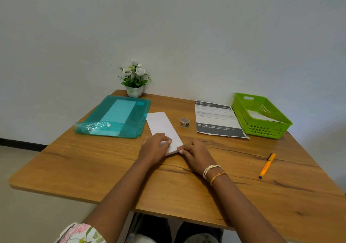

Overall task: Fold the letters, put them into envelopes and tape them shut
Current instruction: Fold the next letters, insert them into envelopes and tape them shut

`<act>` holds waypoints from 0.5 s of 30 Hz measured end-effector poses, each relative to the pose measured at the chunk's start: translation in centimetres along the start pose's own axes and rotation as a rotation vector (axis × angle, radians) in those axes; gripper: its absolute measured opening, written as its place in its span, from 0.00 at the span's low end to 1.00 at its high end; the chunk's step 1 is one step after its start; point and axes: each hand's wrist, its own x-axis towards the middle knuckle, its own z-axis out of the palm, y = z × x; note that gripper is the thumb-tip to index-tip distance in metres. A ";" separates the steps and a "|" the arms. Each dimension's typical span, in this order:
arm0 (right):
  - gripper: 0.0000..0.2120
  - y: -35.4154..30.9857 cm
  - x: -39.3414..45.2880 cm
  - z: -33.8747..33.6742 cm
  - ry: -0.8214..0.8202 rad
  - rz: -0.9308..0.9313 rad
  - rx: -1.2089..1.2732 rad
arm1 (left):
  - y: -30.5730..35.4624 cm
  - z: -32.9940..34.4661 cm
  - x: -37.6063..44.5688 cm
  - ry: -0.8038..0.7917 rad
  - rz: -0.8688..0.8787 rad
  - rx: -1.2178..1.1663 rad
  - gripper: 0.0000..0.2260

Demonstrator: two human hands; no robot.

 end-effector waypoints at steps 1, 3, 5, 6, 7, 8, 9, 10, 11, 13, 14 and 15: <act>0.13 0.1 0.1 0.0 -0.002 0.030 0.047 | 0.0 0.1 0.0 -0.034 0.017 0.026 0.16; 0.12 0.2 0.3 -0.1 0.032 0.093 0.167 | -0.2 0.3 0.1 -0.074 0.034 0.042 0.20; 0.12 0.3 0.5 -0.2 0.085 0.160 0.248 | -0.4 0.3 0.1 -0.090 0.055 0.049 0.20; 0.13 0.2 0.6 -0.1 0.097 0.189 0.274 | -0.5 0.3 0.2 -0.093 0.074 0.073 0.19; 0.14 0.2 0.8 -0.1 0.101 0.208 0.297 | -0.6 0.3 0.1 -0.096 0.101 0.117 0.19; 0.13 0.2 0.9 0.0 0.104 0.219 0.311 | -0.6 0.4 0.0 -0.103 0.129 0.175 0.19; 0.12 0.2 1.0 0.2 0.112 0.224 0.311 | -0.6 0.5 -0.1 -0.112 0.154 0.224 0.20; 0.09 0.2 1.0 0.3 0.125 0.221 0.298 | -0.5 0.6 -0.3 -0.118 0.177 0.247 0.21; 0.06 0.2 1.0 0.4 0.142 0.215 0.280 | -0.3 0.7 -0.4 -0.115 0.199 0.245 0.21; 0.03 0.2 0.8 0.6 0.175 0.201 0.245 | 0.1 0.7 -0.6 -0.074 0.257 0.228 0.19; 0.03 0.2 0.7 0.6 0.190 0.193 0.229 | 0.2 0.6 -0.7 -0.039 0.302 0.232 0.17; 0.03 0.2 0.7 0.6 0.205 0.185 0.208 | 0.3 0.5 -0.8 -0.010 0.351 0.243 0.15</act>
